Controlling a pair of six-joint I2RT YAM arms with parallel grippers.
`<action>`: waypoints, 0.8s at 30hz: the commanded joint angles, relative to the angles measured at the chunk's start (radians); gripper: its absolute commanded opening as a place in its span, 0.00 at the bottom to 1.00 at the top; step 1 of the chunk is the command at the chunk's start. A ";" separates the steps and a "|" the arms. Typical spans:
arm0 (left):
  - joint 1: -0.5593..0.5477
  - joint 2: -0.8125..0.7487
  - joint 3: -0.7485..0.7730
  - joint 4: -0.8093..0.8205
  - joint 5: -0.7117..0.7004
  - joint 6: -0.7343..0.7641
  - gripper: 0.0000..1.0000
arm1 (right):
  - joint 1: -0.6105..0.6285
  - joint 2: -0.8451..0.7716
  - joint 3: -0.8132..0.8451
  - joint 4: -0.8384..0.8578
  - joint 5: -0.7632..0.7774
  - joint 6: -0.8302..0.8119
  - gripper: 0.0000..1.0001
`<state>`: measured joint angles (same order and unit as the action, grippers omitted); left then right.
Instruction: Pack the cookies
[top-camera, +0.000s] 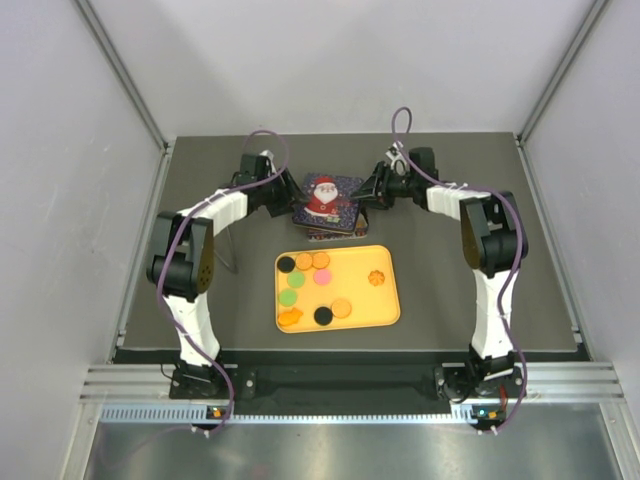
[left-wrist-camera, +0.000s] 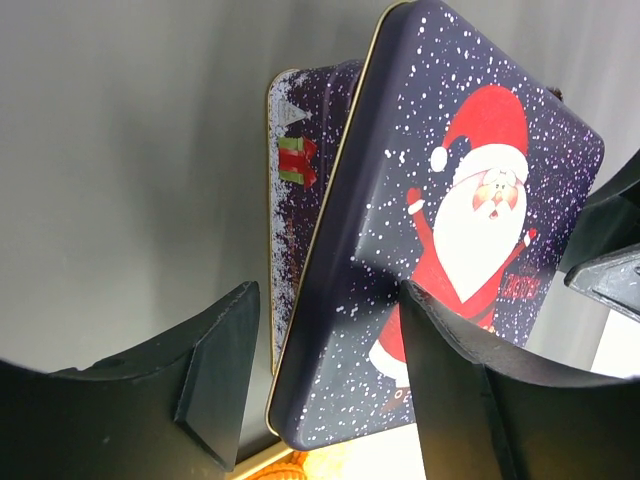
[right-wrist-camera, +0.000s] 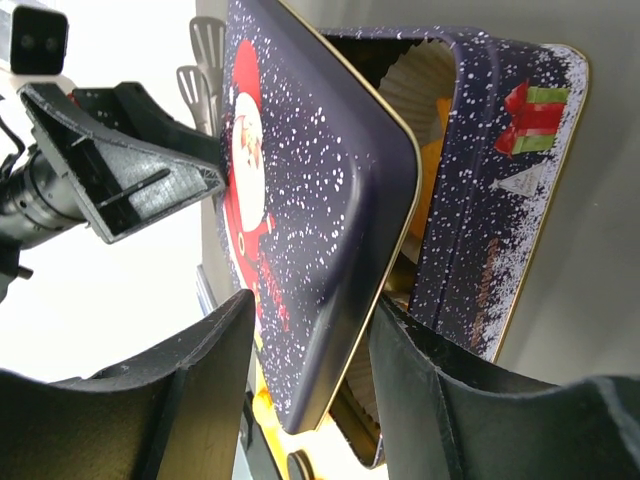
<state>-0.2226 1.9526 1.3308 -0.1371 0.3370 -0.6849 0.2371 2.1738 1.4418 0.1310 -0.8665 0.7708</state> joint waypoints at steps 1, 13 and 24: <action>-0.003 -0.023 -0.030 -0.019 -0.081 0.008 0.62 | -0.025 -0.057 -0.015 0.019 0.063 -0.002 0.50; -0.011 -0.023 -0.033 -0.012 -0.087 0.004 0.61 | -0.044 -0.091 -0.046 0.025 0.077 0.013 0.44; -0.017 -0.012 -0.024 -0.010 -0.072 0.016 0.61 | -0.058 -0.144 -0.080 0.050 0.080 0.002 0.45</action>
<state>-0.2310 1.9457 1.3098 -0.1291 0.2787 -0.6971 0.1913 2.1044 1.3666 0.1398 -0.8066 0.7959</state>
